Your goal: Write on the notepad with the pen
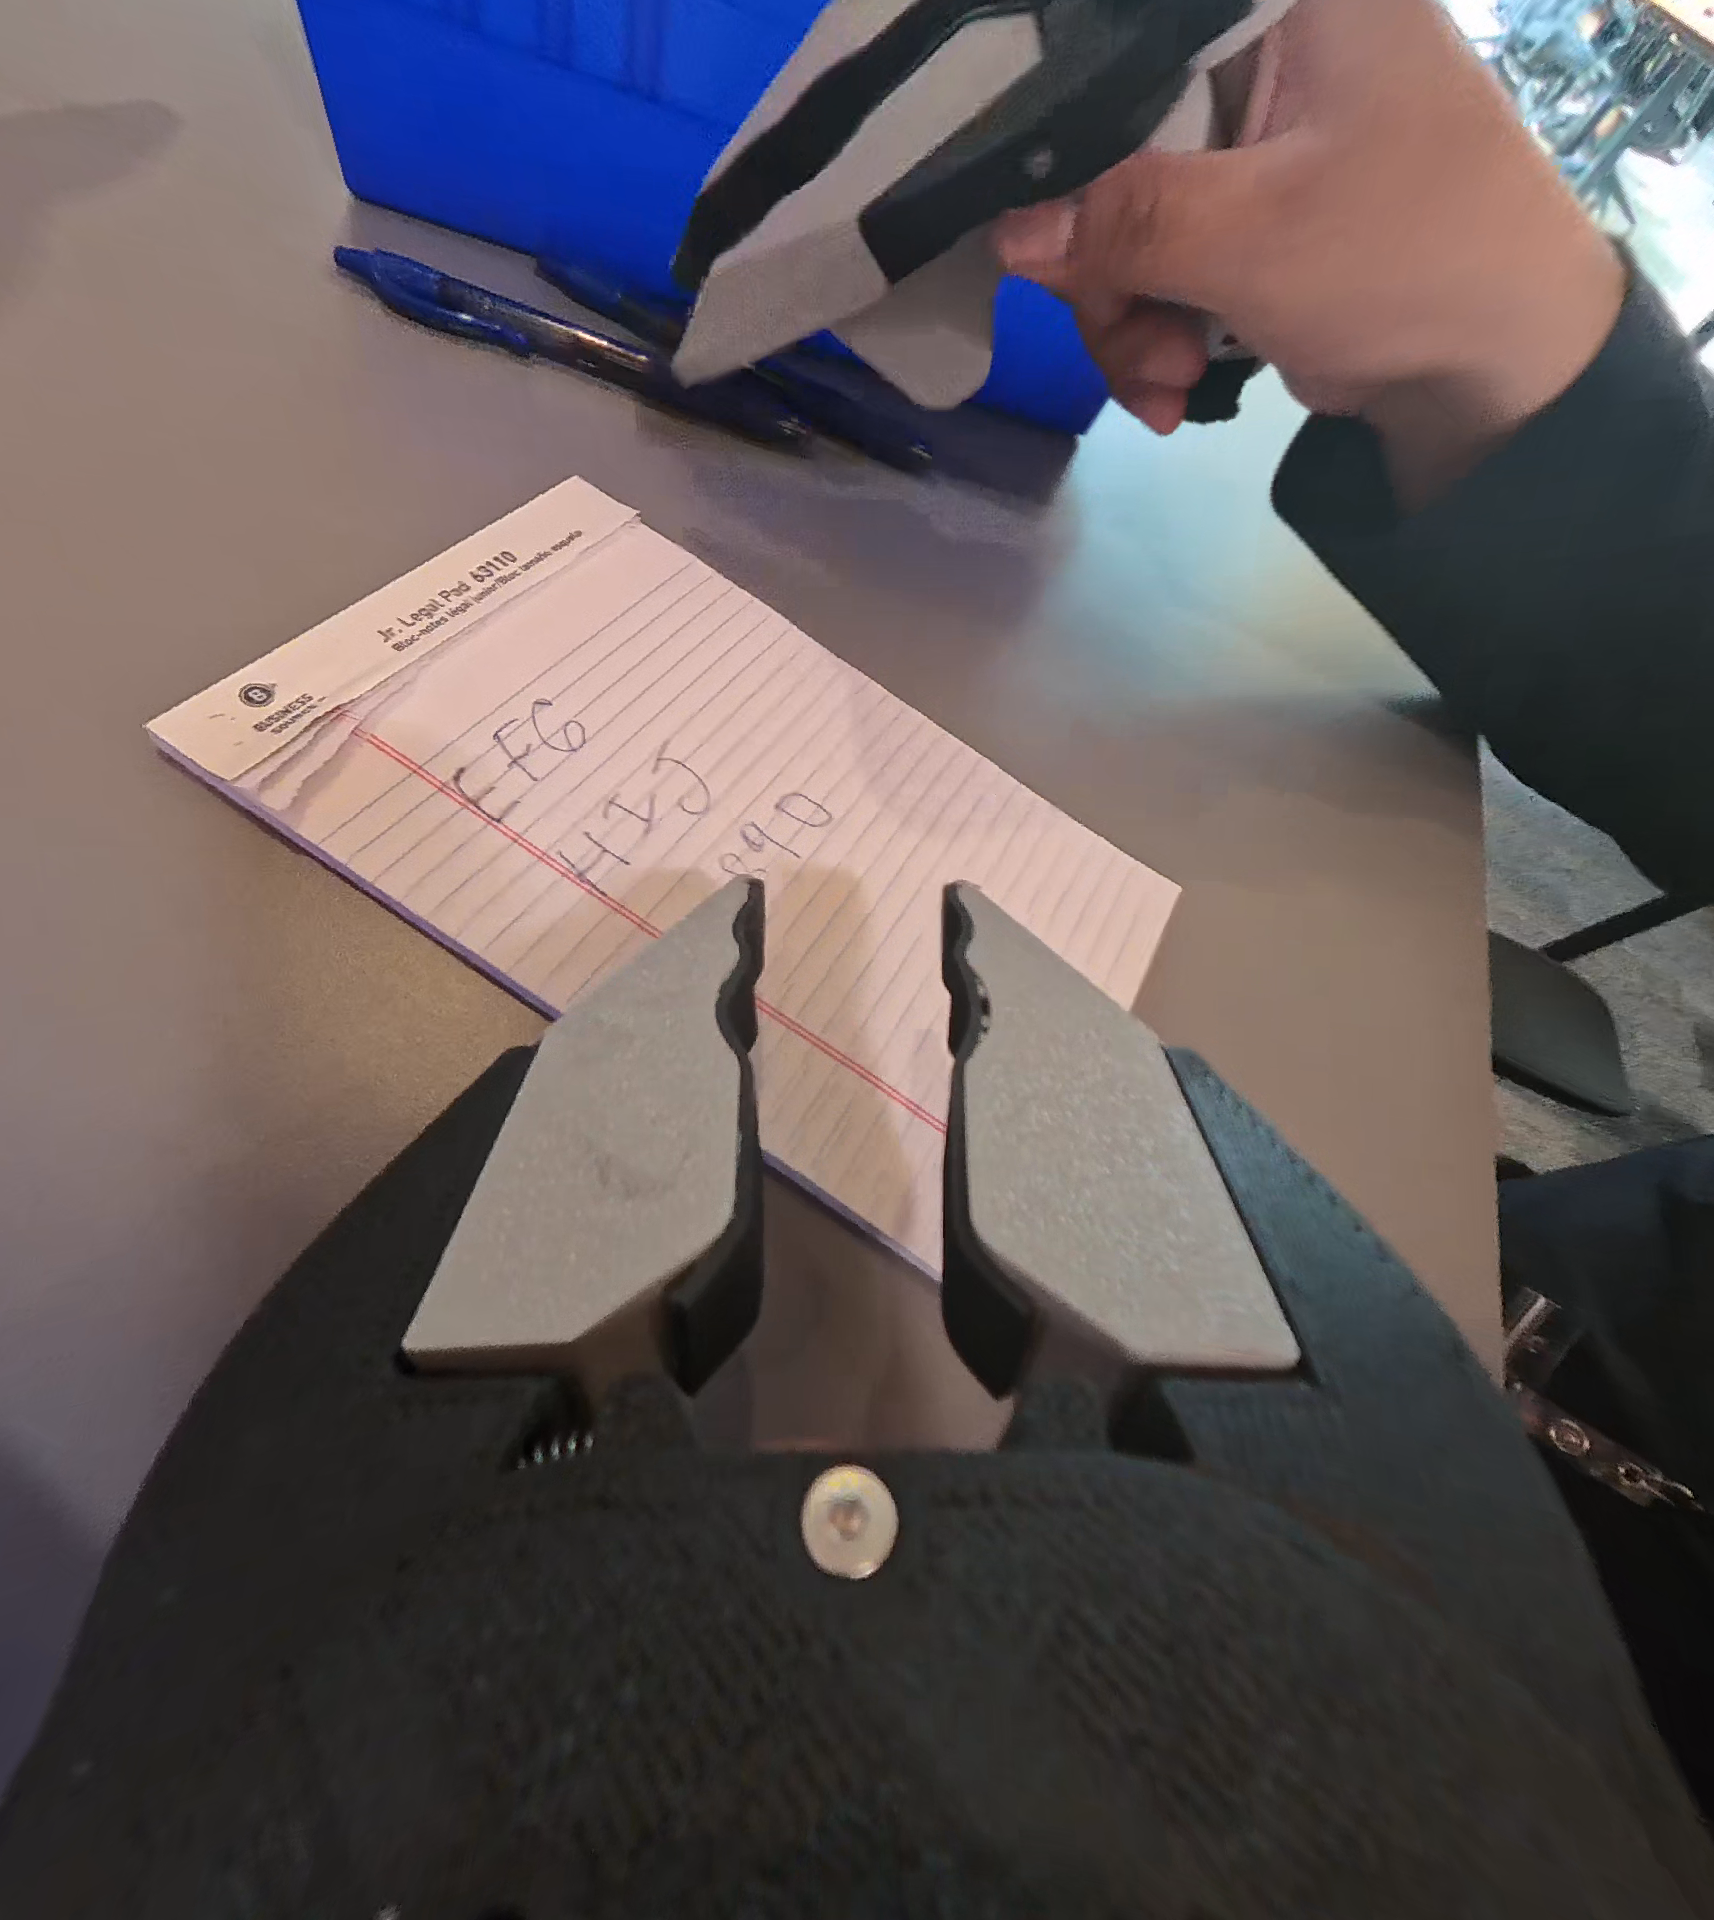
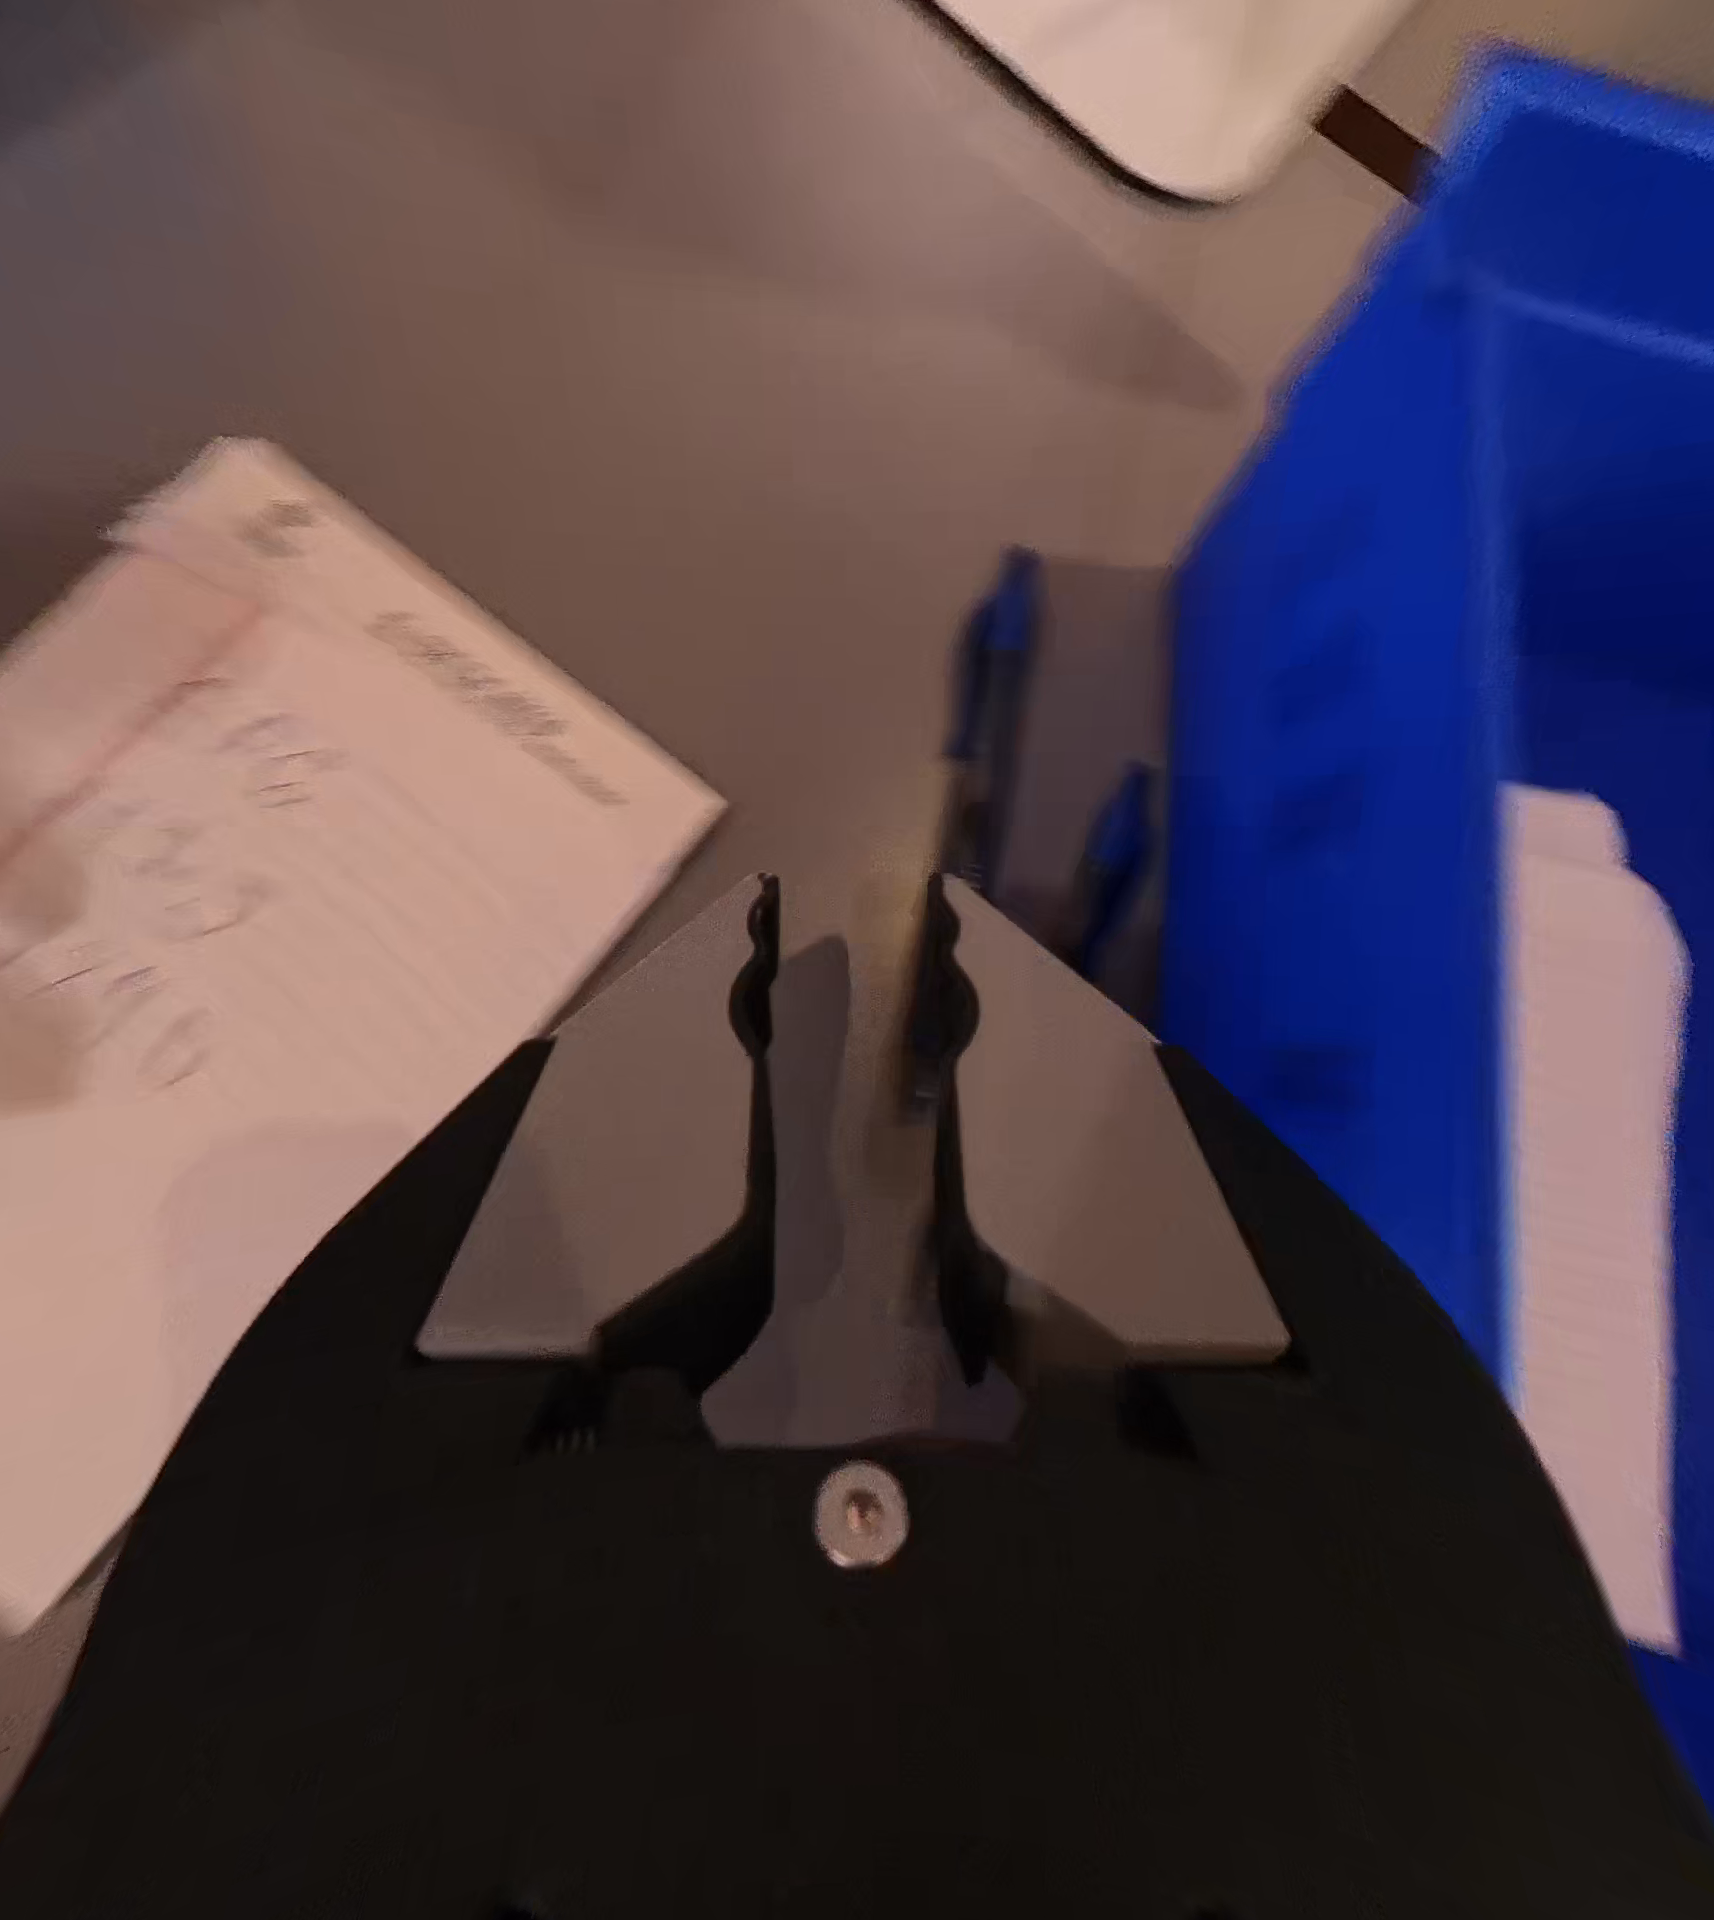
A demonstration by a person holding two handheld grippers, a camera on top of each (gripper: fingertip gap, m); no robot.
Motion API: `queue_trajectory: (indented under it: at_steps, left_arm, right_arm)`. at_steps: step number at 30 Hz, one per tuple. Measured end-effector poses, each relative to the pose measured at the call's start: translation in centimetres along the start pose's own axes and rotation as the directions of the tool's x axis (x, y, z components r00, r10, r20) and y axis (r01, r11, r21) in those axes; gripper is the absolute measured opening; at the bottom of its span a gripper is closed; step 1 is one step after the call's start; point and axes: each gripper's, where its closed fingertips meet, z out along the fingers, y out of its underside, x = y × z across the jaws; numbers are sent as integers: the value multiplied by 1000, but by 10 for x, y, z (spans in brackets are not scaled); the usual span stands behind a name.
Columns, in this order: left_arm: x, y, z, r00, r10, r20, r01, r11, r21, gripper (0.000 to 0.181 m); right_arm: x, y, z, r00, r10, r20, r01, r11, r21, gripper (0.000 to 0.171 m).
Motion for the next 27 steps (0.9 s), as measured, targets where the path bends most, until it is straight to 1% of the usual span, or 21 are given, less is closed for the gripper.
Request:
queue_trajectory:
  at_steps: [1, 2, 4, 5, 6, 7, 9, 10, 12, 15, 17, 18, 19, 20, 23, 25, 27]
  left_arm:
    - [4, 2, 0, 1000, 17, -17, -17, 1000, -12, 32]
    - [9, 4, 0, 999, 36, -40, -37, 999, -28, 31]
    - [15, 6, 0, 995, 74, -63, -76, 996, -43, 30]
    - [18, 6, 0, 993, 90, -73, -93, 995, -44, 31]
    - [22, 6, 1, 991, 104, -84, -109, 993, -47, 31]
    - [25, 8, 1, 988, 117, -99, -122, 991, -53, 31]
    - [34, 15, 0, 978, 146, -147, -160, 983, -89, 31]
    - [39, 19, -1, 971, 168, -173, -187, 977, -104, 31]
    - [46, 19, -4, 957, 216, -192, -238, 967, -95, 31]
    - [56, 19, -8, 941, 245, -233, -268, 961, -72, 34]
    - [57, 26, -4, 937, 261, -233, -290, 951, -103, 37]
    - [56, 30, -1, 936, 272, -225, -305, 943, -128, 42]
    - [54, 34, 3, 933, 295, -204, -328, 933, -150, 54]
    - [53, 38, 6, 925, 331, -189, -362, 917, -169, 62]
    - [54, 45, 12, 892, 425, -156, -449, 872, -196, 64]
    - [46, 44, 14, 893, 438, -102, -449, 868, -210, 74]
    - [38, 39, 15, 902, 429, -55, -430, 877, -212, 75]
  right_arm:
    - [-29, -5, -7, 990, -52, 134, 45, 998, 50, 28]
    - [-57, -7, -17, 959, -101, 266, 77, 992, 99, 34]
    - [-105, -1, -39, 848, -222, 482, 156, 972, 174, 46]
    - [-122, 5, -49, 787, -290, 544, 204, 955, 214, 51]
    - [-134, 12, -56, 736, -353, 578, 252, 935, 251, 55]
    - [-145, 21, -61, 688, -409, 600, 303, 913, 275, 55]
    - [-160, 44, -65, 600, -505, 620, 412, 860, 302, 54]
    - [-164, 55, -63, 575, -548, 608, 463, 830, 311, 54]
    - [-164, 67, -58, 560, -613, 557, 530, 782, 328, 51]
    - [-160, 75, -53, 575, -632, 519, 553, 768, 323, 51]
    - [-159, 75, -51, 586, -638, 499, 554, 766, 328, 51]
    - [-159, 74, -50, 590, -646, 484, 560, 759, 332, 51]
    - [-157, 74, -48, 596, -657, 462, 569, 751, 334, 51]
    - [-157, 73, -46, 597, -666, 446, 577, 744, 338, 56]
    - [-155, 71, -45, 600, -678, 425, 581, 734, 351, 58]
    - [-151, 70, -43, 622, -658, 424, 567, 752, 336, 55]
    - [-147, 68, -42, 637, -641, 429, 549, 768, 331, 53]
